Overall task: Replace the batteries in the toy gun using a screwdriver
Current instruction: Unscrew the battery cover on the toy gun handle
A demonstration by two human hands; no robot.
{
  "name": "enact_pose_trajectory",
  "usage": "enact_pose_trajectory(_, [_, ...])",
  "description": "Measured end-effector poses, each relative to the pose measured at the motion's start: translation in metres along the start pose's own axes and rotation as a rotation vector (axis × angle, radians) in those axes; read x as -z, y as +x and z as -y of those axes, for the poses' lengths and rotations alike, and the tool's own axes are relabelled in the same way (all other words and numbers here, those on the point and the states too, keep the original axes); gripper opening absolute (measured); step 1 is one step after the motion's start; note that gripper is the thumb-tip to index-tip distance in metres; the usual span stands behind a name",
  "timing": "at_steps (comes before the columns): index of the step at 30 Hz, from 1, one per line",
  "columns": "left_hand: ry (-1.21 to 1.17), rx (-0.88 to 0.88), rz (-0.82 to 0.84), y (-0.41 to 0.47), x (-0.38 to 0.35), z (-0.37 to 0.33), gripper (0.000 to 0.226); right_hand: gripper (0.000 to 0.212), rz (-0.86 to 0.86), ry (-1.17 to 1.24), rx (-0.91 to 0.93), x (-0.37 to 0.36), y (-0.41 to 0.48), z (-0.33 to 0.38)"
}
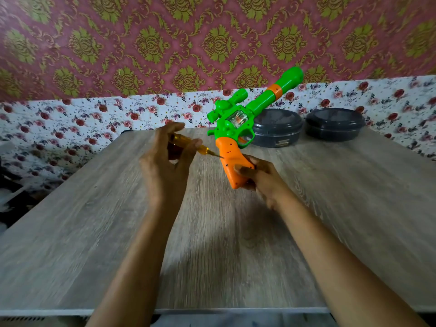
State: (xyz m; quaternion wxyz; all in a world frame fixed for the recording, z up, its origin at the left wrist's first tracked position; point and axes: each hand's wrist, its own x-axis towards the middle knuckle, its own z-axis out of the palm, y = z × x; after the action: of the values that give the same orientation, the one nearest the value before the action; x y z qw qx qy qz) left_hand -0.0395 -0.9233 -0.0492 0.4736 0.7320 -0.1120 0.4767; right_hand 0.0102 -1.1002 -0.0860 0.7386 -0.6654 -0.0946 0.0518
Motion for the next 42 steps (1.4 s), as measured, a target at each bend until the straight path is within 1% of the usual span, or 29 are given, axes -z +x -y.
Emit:
enact_pose_trajectory(3, [0.054,-0.048,0.013,-0.002,-0.001,-0.004,0.042,0.047,0.039,-0.009,0.005,0.002,0.001,-0.004])
enact_pose_trajectory(7, [0.098,-0.11,0.092,-0.003,-0.003,-0.004,0.043,0.047,0.063,-0.01,0.019,0.004,0.0,-0.009])
enact_pose_trajectory(11, [0.133,-0.146,0.123,-0.003,-0.003,-0.004,0.045,0.061,0.036,0.008,-0.001,0.004,0.001,-0.013])
enact_pose_trajectory(15, [0.137,-0.161,0.129,-0.003,-0.004,-0.004,0.045,0.049,0.022,0.027,-0.007,0.005,0.003,-0.014])
enact_pose_trajectory(21, [0.12,-0.174,0.134,-0.004,-0.004,-0.006,0.045,0.043,0.043,-0.018,0.009,0.003,-0.001,-0.011])
enact_pose_trajectory(42, [0.13,-0.183,0.146,-0.004,-0.003,-0.008,0.045,0.046,0.035,-0.05,-0.012,0.002,-0.005,-0.006])
